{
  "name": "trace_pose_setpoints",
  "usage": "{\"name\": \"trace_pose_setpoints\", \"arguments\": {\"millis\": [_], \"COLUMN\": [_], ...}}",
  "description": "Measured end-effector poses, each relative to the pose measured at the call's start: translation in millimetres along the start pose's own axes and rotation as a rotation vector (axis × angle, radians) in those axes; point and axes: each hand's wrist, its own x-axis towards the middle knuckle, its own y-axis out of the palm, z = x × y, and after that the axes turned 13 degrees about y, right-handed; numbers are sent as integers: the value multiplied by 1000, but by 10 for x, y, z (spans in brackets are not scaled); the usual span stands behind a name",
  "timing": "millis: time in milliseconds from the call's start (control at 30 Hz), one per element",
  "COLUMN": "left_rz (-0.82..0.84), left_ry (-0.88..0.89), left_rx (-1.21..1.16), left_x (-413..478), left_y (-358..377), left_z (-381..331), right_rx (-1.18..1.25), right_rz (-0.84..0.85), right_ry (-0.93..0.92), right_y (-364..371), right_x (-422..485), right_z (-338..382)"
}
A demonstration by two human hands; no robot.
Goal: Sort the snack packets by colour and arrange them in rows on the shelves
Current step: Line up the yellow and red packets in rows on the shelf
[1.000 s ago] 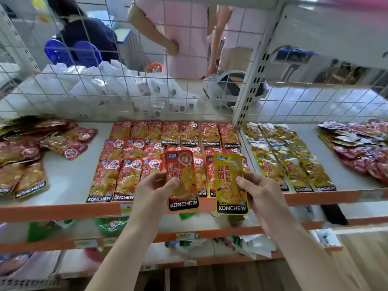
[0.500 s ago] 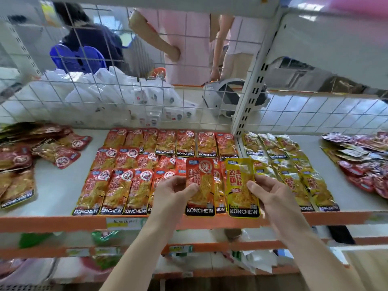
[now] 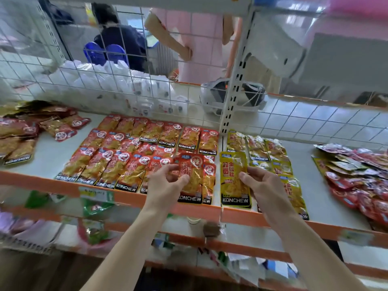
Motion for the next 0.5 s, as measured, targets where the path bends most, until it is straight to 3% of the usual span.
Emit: {"name": "trace_pose_setpoints", "arguments": {"millis": [500], "left_rz": [154], "left_ry": [239], "left_rx": [414], "left_x": [206], "left_y": [339], "left_z": [213], "right_rx": [-18], "right_rz": [-113], "right_ry": [-19], "right_y": [-108], "right_x": [152], "right_z": [-109]}}
